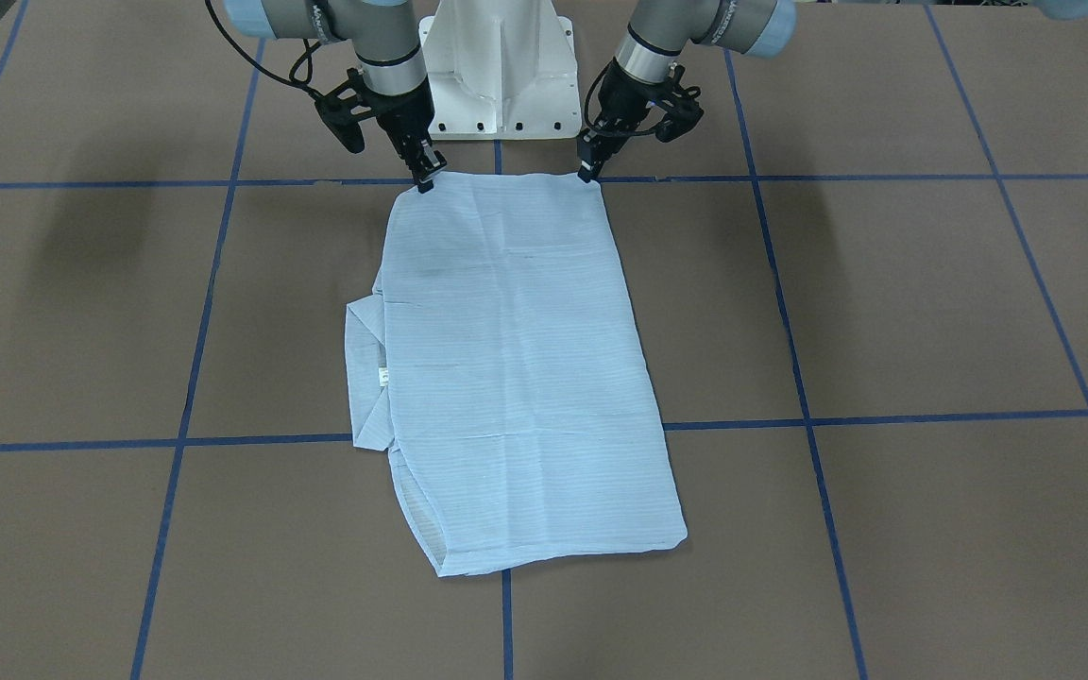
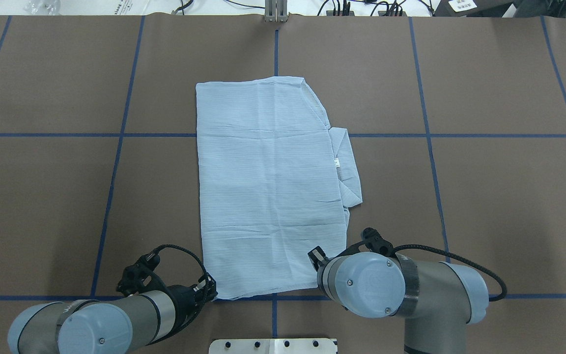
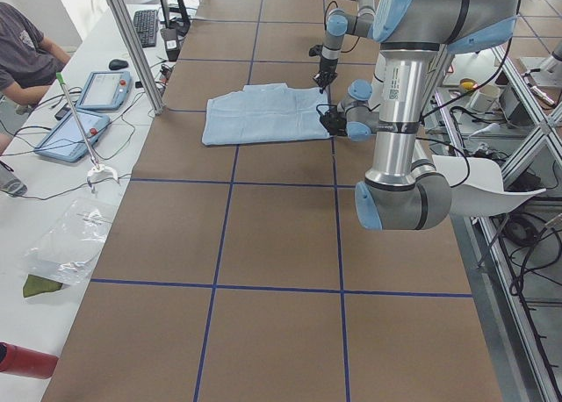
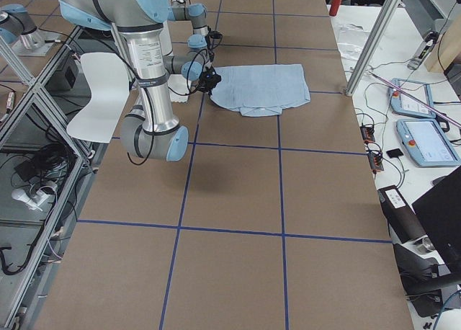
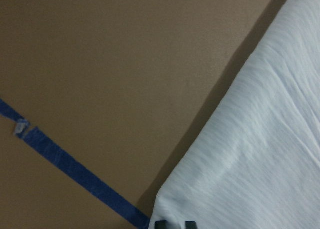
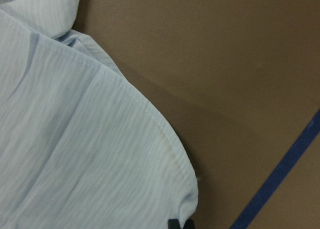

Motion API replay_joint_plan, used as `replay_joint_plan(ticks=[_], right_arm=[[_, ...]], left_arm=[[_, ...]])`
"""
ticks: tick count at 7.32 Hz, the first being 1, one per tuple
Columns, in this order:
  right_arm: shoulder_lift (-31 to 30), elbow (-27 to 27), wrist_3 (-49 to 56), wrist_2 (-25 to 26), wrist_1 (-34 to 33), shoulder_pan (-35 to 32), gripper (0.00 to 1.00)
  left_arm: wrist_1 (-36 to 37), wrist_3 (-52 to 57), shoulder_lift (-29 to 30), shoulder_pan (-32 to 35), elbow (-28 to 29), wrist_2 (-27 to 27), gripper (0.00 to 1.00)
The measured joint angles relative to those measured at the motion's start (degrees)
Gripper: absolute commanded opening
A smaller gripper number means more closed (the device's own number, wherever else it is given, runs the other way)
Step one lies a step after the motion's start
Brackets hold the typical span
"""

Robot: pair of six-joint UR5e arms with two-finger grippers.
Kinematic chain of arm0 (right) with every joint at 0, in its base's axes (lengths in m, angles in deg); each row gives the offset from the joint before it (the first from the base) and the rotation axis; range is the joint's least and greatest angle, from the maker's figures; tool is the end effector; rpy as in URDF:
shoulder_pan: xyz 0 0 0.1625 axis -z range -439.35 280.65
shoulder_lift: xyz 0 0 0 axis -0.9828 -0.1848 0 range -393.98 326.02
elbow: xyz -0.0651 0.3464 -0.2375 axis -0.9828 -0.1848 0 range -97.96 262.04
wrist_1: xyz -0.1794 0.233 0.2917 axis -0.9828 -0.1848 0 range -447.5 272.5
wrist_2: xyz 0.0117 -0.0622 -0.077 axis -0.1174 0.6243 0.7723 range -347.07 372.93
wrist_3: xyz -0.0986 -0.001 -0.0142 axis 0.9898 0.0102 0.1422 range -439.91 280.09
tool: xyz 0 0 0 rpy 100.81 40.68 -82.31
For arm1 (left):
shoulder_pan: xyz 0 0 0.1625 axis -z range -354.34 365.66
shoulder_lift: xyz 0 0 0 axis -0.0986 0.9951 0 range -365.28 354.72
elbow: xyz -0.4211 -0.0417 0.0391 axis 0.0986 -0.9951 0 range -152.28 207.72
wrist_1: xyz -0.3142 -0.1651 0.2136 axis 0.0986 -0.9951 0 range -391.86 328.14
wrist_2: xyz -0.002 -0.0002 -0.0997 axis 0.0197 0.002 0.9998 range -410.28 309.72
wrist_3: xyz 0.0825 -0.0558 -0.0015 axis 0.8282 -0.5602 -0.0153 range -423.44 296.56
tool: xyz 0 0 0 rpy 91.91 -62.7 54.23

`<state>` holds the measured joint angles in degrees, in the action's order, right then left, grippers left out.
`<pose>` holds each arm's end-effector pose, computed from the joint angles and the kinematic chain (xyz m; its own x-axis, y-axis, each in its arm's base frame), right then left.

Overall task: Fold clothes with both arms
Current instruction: 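Move the left gripper to the other near corner and grasp it, then lift both near corners and fold them over toward the collar with both grippers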

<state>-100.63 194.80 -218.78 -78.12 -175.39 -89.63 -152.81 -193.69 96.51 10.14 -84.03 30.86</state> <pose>-0.5482 -0.2329 0.2621 0.3071 0.8211 0.4812 -0.6023 0.5591 -0.5698 0.5322 -0.1908 0.3142 0.1882 -0.6551 -0.7317 0.4422 0.7217 -0.5325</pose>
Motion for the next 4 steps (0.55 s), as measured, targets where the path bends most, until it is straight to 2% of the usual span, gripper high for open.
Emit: replay_joint_plan(ticks=[2,4], right_arm=[[0.02,0.16,0.0,0.0,-0.05,0.0,0.0],[-0.37,2.05,-0.34,0.04,-0.37,-0.16,0.0]], left_arm=[[0.31,0.02,-0.02,-0.11,-0.5,-0.01,0.0],[3.0,0.09,-0.03,-0.21,-5.75,0.22,0.0]])
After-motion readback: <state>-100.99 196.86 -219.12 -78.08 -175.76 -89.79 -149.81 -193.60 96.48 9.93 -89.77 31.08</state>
